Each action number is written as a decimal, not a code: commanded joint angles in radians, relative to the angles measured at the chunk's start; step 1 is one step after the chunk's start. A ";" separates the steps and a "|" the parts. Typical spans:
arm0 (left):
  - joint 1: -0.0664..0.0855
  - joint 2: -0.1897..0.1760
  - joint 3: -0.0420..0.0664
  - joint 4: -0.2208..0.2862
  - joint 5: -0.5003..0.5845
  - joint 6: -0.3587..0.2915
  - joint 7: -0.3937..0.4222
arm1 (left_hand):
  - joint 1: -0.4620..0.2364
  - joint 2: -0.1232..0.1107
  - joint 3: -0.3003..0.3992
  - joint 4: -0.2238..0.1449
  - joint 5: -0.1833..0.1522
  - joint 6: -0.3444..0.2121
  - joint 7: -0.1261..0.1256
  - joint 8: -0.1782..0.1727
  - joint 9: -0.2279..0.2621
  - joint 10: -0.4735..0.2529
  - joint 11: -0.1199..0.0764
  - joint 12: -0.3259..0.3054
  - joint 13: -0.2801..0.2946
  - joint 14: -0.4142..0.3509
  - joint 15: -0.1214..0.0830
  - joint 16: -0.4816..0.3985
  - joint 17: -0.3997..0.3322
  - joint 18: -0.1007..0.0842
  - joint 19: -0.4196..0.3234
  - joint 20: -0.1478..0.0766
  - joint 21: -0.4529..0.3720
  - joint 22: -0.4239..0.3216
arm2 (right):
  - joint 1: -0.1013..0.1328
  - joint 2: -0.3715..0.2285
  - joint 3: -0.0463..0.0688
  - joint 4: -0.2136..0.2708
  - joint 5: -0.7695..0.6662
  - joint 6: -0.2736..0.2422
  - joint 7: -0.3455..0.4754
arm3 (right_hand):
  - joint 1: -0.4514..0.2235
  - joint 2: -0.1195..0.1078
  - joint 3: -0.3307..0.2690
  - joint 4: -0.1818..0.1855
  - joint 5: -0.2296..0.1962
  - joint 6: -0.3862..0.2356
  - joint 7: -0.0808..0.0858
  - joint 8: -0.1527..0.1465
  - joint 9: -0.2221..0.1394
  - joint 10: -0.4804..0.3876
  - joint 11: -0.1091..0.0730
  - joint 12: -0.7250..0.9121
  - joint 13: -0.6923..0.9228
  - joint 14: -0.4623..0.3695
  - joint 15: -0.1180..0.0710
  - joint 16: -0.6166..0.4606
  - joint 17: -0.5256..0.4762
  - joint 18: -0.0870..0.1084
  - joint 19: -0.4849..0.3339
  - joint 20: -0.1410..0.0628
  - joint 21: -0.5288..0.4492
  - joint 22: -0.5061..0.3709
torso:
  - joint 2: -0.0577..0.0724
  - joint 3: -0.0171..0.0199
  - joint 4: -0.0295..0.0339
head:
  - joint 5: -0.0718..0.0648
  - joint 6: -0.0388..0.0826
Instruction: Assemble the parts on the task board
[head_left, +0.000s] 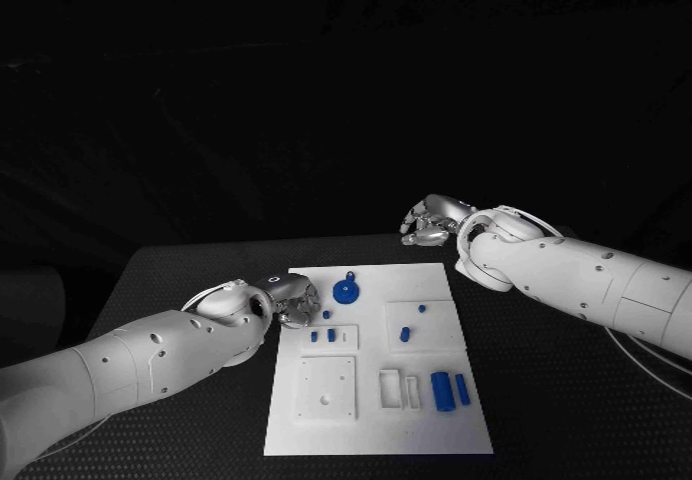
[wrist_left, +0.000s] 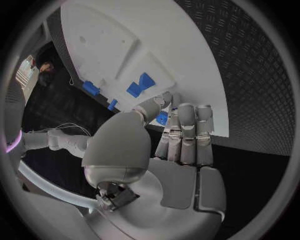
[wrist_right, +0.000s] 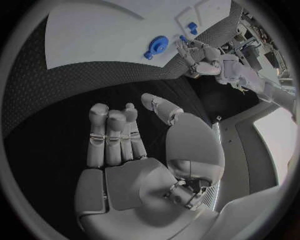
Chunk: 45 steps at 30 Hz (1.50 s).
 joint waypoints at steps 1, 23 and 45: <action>-0.001 -0.009 0.001 0.004 0.003 -0.017 0.005 | 0.007 -0.005 0.001 -0.006 -0.002 -0.006 0.003 -0.001 -0.001 -0.004 0.002 0.001 0.001 -0.002 0.003 0.005 0.001 0.044 -0.004 -0.016 0.004 0.018 | -0.002 -0.007 0.000 0.008 0.000 0.001 0.011 | -0.003 0.002 0.000 -0.007 0.003 -0.017 0.007 -0.005 -0.001 -0.006 0.003 -0.003 -0.001 -0.002 0.001 -0.006 -0.002 0.032 -0.003 -0.001 -0.004 0.008 | 0.000 0.0000 0.0004 | 0.000 0.002; 0.085 -0.162 0.053 0.108 0.901 -0.010 0.239 | -0.096 -0.038 -0.041 0.064 -0.094 0.016 0.034 0.037 0.009 -0.044 0.027 -0.022 -0.005 -0.079 0.029 -0.088 -0.042 0.024 -0.085 0.013 -0.085 -0.017 | -0.043 -0.170 -0.026 0.219 -0.182 0.054 0.125 | 0.123 -0.007 0.070 -0.041 -0.240 -0.037 0.044 0.014 0.018 -0.080 0.071 -0.604 -0.517 -0.089 0.067 -0.100 -0.134 0.032 -0.105 0.053 -0.101 0.008 | -0.002 -0.0013 0.0028 | -0.037 0.023; 0.092 -0.176 0.052 0.143 1.251 0.058 0.337 | -0.132 -0.001 -0.099 0.023 -0.091 -0.002 0.035 0.056 0.018 -0.066 0.051 -0.026 -0.007 -0.138 0.066 -0.330 -0.137 -0.017 -0.167 0.047 -0.241 -0.089 | -0.125 -0.182 -0.067 0.238 -0.541 0.081 0.059 | 0.147 -0.067 0.069 -0.031 -0.337 -0.022 0.034 0.024 0.014 0.002 0.087 -0.792 -0.674 -0.108 0.083 -0.075 -0.187 0.032 -0.109 0.062 -0.134 0.015 | -0.027 -0.0246 0.0013 | -0.026 0.009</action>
